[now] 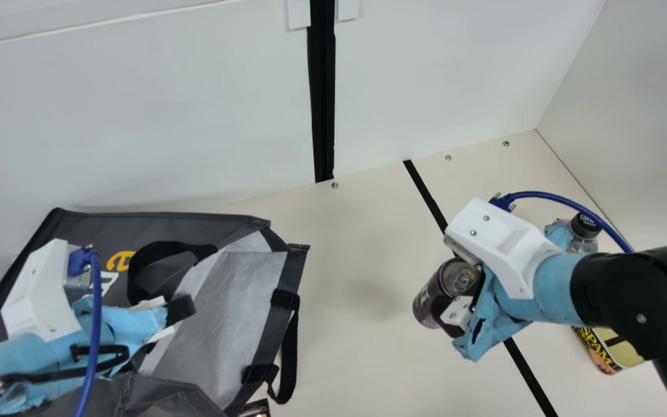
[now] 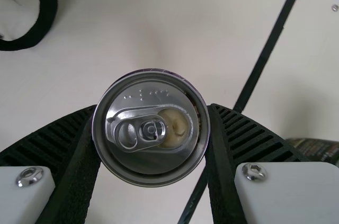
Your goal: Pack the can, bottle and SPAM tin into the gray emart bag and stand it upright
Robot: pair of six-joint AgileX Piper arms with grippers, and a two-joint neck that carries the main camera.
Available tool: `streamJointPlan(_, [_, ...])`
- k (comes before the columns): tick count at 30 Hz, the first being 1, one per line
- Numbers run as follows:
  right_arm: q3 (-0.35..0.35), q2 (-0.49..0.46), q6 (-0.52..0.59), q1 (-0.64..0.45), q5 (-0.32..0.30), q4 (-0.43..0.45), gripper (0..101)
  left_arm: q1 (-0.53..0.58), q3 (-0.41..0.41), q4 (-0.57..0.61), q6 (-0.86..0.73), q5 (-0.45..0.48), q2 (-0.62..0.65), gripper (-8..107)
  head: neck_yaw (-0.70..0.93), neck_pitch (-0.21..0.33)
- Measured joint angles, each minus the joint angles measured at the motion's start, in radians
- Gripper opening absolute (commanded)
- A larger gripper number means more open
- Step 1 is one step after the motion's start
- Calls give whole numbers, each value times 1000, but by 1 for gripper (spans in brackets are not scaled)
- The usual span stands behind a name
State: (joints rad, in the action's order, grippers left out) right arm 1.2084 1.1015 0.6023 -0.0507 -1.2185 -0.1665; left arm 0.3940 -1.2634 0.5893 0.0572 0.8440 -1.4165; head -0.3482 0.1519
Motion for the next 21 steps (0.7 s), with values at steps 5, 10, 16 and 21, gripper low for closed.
streamJointPlan(5, [-13, -9, 10, 34, -2, -24, 0, 0, 0, 0, 0, 0, 0, -8, 0, 0])
streamJointPlan(10, [-12, -29, 34, 61, -2, -68, 0, 0, 0, 0, 0, 0, 0, -8, 0, 0])
streamJointPlan(16, [6, -53, 35, 96, -2, -136, 0, 0, 0, 0, 0, 0, 0, -8, 2, -2])
streamJointPlan(21, [21, -70, 37, 107, -2, -198, 0, 0, 0, 0, 0, 0, 0, -8, 2, 0])
